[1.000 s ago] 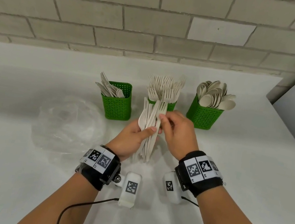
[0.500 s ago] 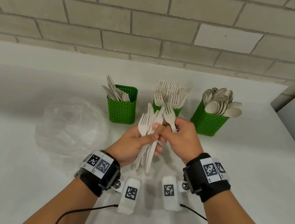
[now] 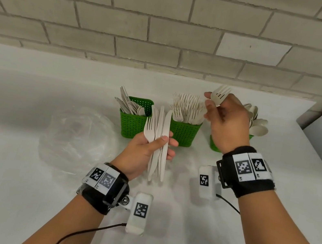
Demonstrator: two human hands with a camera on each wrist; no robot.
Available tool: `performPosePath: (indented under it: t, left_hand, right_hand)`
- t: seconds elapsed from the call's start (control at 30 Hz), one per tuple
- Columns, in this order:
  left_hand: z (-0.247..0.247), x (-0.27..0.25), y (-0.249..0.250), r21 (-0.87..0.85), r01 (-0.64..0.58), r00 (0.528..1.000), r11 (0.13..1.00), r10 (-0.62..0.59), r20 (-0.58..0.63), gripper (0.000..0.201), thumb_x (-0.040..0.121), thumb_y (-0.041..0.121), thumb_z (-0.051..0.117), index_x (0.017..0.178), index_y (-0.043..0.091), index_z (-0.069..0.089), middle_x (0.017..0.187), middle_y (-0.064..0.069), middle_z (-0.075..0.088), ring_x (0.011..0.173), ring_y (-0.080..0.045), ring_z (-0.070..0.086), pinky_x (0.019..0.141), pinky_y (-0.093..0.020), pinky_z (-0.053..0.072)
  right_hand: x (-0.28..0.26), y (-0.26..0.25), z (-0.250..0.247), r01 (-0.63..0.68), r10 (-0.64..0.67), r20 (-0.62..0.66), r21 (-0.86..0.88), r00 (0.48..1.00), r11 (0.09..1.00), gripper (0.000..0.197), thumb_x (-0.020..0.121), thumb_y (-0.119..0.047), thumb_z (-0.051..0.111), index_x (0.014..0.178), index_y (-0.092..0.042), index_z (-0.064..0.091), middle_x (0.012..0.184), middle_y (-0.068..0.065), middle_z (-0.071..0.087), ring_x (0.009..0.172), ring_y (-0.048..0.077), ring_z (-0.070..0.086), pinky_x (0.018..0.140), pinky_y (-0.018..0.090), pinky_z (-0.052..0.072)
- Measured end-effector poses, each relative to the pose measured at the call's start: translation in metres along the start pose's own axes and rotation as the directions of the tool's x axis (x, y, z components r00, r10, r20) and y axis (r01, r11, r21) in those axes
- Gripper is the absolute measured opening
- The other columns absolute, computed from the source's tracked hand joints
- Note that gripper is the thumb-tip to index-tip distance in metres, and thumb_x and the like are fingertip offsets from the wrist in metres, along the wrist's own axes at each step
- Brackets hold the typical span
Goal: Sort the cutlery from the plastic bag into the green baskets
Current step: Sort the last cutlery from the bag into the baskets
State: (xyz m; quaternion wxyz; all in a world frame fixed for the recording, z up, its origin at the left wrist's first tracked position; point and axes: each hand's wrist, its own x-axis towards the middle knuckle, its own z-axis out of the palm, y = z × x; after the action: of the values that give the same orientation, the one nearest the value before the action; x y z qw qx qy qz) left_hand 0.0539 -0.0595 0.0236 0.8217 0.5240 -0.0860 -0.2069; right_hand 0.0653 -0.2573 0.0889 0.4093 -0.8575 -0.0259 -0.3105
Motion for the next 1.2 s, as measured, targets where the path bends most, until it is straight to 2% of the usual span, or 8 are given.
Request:
performPosePath:
  t: [0.3,0.53,0.77,0.87,0.93,1.0,1.07,1.2]
  left_hand:
    - [-0.005,0.000,-0.002,0.015,0.008,1.000,1.000,-0.008,0.011,0.019,0.099,0.006,0.047,0.113,0.000,0.058,0.086,-0.006,0.072,0.070,-0.018,0.067,0.071,-0.032,0.058]
    - [-0.004,-0.001,-0.004,0.019,0.011,1.000,1.000,-0.012,0.020,0.017,0.098,0.004,0.047,0.109,0.001,0.059,0.085,-0.007,0.072,0.069,-0.019,0.066,0.072,-0.033,0.058]
    - [-0.001,0.001,-0.003,0.011,0.026,0.999,1.000,-0.026,0.030,0.016,0.098,0.005,0.048,0.108,0.003,0.061,0.085,-0.006,0.072,0.069,-0.018,0.067,0.072,-0.033,0.059]
    - [0.001,0.003,-0.001,0.013,0.025,0.999,1.000,-0.026,0.033,0.016,0.097,0.006,0.048,0.108,0.004,0.061,0.085,-0.006,0.072,0.069,-0.018,0.067,0.072,-0.033,0.059]
    - [0.002,0.004,0.001,0.006,0.026,0.999,1.000,-0.026,0.037,0.017,0.097,0.006,0.048,0.108,0.004,0.061,0.085,-0.006,0.072,0.069,-0.017,0.067,0.072,-0.033,0.059]
    - [0.002,0.005,0.003,0.001,0.025,0.999,1.000,-0.025,0.039,0.017,0.097,0.006,0.048,0.108,0.003,0.061,0.084,-0.006,0.072,0.068,-0.018,0.067,0.071,-0.033,0.059]
    - [0.002,0.006,0.004,0.008,0.022,0.999,1.000,-0.023,0.034,0.017,0.097,0.005,0.047,0.107,0.004,0.061,0.084,-0.006,0.073,0.068,-0.017,0.067,0.071,-0.033,0.059]
    - [0.002,0.007,0.007,0.016,0.023,0.999,1.000,-0.023,0.027,0.017,0.099,0.005,0.047,0.108,0.004,0.062,0.086,-0.005,0.074,0.069,-0.017,0.069,0.072,-0.033,0.059]
  right_hand:
    - [0.005,0.006,-0.013,0.095,-0.099,-0.028,-0.129,0.995,0.987,0.015,0.091,-0.015,0.065,0.102,-0.012,0.074,0.090,0.004,0.071,0.072,0.008,0.061,0.069,0.018,0.050]
    - [0.010,0.000,-0.028,-0.077,0.073,0.112,0.031,0.991,0.997,0.014,0.088,-0.011,0.069,0.098,-0.019,0.074,0.094,-0.001,0.071,0.083,0.000,0.066,0.077,0.013,0.051]
    - [0.009,0.009,-0.018,-0.231,0.198,0.149,0.260,0.969,0.938,0.018,0.085,0.004,0.069,0.092,-0.012,0.071,0.089,-0.004,0.072,0.084,0.001,0.070,0.085,0.024,0.056]
    - [0.006,0.021,-0.007,-0.259,0.236,0.202,0.097,0.950,0.961,0.016,0.086,-0.004,0.069,0.098,-0.015,0.069,0.096,0.001,0.071,0.087,0.008,0.068,0.089,0.038,0.056]
    - [0.006,0.021,-0.003,-0.210,0.217,0.197,-0.052,0.956,0.976,0.040,0.086,-0.016,0.072,0.123,-0.018,0.058,0.111,0.001,0.062,0.094,0.012,0.061,0.086,0.035,0.055]
    - [0.006,0.011,-0.002,-0.105,0.115,0.095,-0.104,0.989,0.989,0.066,0.088,-0.031,0.069,0.145,-0.020,0.037,0.130,0.001,0.049,0.111,0.011,0.052,0.093,0.024,0.046]
    - [0.003,0.004,0.001,0.041,-0.027,0.065,-0.224,0.998,0.974,0.062,0.098,-0.039,0.051,0.151,-0.016,0.027,0.150,0.004,0.037,0.137,0.017,0.036,0.111,0.030,0.030]
    - [-0.013,0.016,0.021,0.191,0.109,0.490,-0.522,0.865,0.831,0.067,0.100,-0.053,0.014,0.155,-0.016,0.004,0.164,0.000,0.003,0.149,0.013,-0.010,0.122,0.040,-0.004]
